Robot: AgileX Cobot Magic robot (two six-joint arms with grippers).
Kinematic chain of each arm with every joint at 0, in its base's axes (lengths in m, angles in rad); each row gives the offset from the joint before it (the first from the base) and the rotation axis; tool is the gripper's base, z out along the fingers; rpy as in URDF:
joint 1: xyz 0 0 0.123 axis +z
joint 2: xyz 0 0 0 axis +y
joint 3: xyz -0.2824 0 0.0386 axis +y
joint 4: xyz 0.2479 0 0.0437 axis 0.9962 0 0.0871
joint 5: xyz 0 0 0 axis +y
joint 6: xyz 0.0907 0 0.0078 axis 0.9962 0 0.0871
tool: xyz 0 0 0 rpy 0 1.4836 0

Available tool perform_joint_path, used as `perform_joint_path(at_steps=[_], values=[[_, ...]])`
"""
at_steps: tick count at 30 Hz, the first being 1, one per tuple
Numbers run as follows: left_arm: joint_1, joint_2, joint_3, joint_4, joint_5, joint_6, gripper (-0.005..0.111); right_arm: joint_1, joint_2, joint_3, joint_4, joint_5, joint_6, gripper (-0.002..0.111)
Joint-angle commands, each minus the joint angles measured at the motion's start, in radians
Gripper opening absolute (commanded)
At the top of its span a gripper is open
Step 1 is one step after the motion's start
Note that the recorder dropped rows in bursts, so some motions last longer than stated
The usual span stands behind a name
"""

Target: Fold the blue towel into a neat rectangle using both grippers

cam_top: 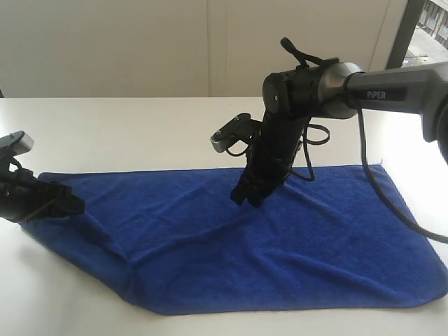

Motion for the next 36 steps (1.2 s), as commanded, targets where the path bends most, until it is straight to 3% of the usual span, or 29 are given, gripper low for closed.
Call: perform_joint_path(at_steps=[1, 9, 12, 20, 24, 28, 36], values=[[-0.005, 0.026, -0.003, -0.029, 0.028, 0.016, 0.049, -0.003, -0.001, 0.004, 0.009, -0.003, -0.003, 0.038], [-0.005, 0.026, -0.003, -0.086, 0.073, 0.055, 0.047, -0.003, -0.001, 0.004, 0.021, -0.02, -0.005, 0.038], [-0.005, 0.026, -0.003, -0.092, 0.099, 0.06, 0.039, -0.003, -0.001, 0.004, 0.023, -0.02, -0.005, 0.038], [-0.005, 0.026, -0.003, -0.1, 0.108, 0.071, 0.001, -0.003, -0.001, 0.004, 0.023, -0.02, -0.005, 0.038], [-0.005, 0.019, -0.003, -0.083, 0.125, 0.017, 0.0, -0.003, -0.001, 0.004, 0.023, -0.02, -0.005, 0.038], [-0.005, -0.036, -0.003, 0.086, 0.121, -0.109, 0.0, -0.003, -0.001, 0.004, 0.023, -0.022, -0.005, 0.038], [-0.005, -0.197, -0.003, 0.581, 0.206, -0.58, 0.0, -0.003, 0.002, 0.004, 0.023, -0.045, -0.005, 0.038]])
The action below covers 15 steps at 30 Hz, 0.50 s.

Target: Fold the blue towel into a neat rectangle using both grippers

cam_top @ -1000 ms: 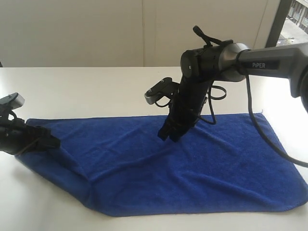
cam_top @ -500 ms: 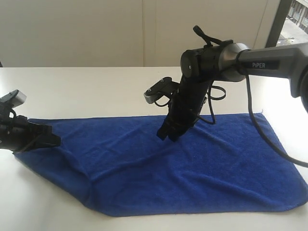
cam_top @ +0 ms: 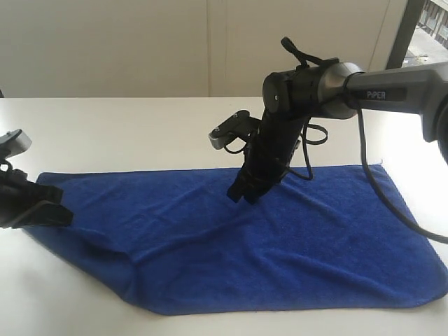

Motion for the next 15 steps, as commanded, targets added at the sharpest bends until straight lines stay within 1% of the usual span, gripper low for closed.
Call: perform_joint_path(at_steps=[1, 6, 11, 15], values=[[-0.005, -0.098, -0.003, 0.284, 0.097, -0.27, 0.0, -0.003, 0.002, 0.004, 0.002, -0.013, -0.005, 0.038], [-0.005, -0.167, -0.001, 0.471, 0.193, -0.433, 0.0, -0.003, 0.002, 0.004, 0.002, -0.015, -0.005, 0.038], [-0.005, -0.2, 0.034, 0.565, 0.259, -0.497, 0.0, -0.003, 0.002, 0.004, 0.006, -0.014, -0.005, 0.038], [-0.005, -0.204, 0.077, 0.672, 0.267, -0.57, 0.0, -0.003, 0.002, 0.004, 0.01, -0.012, -0.005, 0.038]])
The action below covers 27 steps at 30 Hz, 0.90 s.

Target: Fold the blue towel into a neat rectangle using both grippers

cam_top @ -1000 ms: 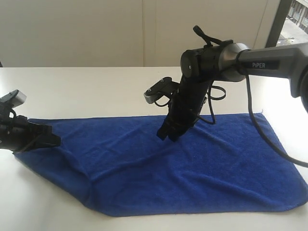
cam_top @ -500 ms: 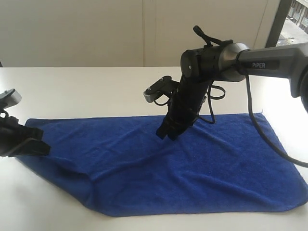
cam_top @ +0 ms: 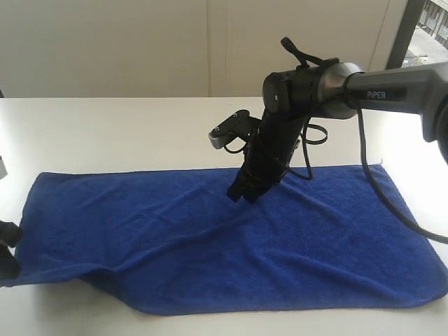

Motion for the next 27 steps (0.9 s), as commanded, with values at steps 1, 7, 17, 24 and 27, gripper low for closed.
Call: perform_joint_path(at_steps=[1, 7, 17, 24, 27], values=[[-0.005, -0.012, 0.05, 0.128, 0.037, -0.103, 0.0, -0.003, 0.002, 0.004, 0.01, -0.003, -0.005, 0.038], [-0.005, -0.012, 0.091, 0.231, 0.025, -0.186, 0.0, -0.003, 0.002, 0.004, 0.012, -0.013, -0.005, 0.038], [-0.005, -0.012, 0.091, 0.233, -0.005, -0.179, 0.033, -0.003, 0.002, 0.004, 0.024, -0.016, -0.005, 0.038], [-0.005, -0.012, 0.076, 0.237, 0.028, -0.181, 0.066, -0.003, 0.002, 0.004, 0.024, -0.016, -0.005, 0.038], [-0.005, -0.013, 0.022, 0.235, 0.044, -0.198, 0.065, -0.003, -0.003, 0.004, 0.024, -0.016, -0.01, 0.038]])
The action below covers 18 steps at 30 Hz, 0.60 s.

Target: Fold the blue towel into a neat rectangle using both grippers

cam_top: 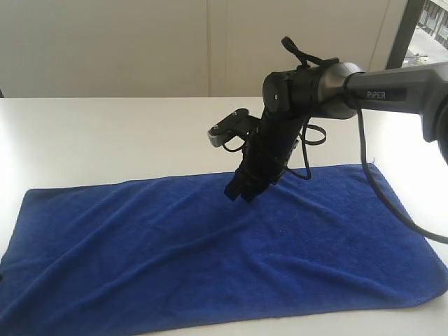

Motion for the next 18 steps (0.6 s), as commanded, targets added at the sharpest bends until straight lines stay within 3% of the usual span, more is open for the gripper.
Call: perform_joint_path(at_steps=[1, 3, 6, 10, 15, 18], values=[[-0.005, -0.011, -0.074, -0.017, 0.04, -0.035, 0.064, -0.003, -0.008, 0.004, -0.006, 0.0, -0.012, 0.038], [-0.005, -0.011, -0.126, -0.093, 0.007, -0.03, 0.06, -0.003, -0.028, 0.004, -0.029, 0.0, -0.012, 0.038], [-0.005, -0.011, -0.172, -0.22, -0.111, 0.031, 0.044, -0.015, -0.076, 0.004, -0.111, 0.0, 0.045, 0.038], [-0.005, 0.014, -0.186, -0.355, -0.305, 0.217, 0.0, -0.065, -0.137, 0.004, -0.276, 0.002, 0.192, 0.032], [-0.005, 0.162, -0.231, -0.385, -0.39, 0.288, 0.0, -0.154, -0.147, 0.004, -0.283, 0.02, 0.199, 0.0], [-0.005, 0.268, -0.262, -0.385, -0.444, 0.288, 0.0, -0.191, -0.136, 0.004, -0.28, 0.025, 0.194, 0.0]])
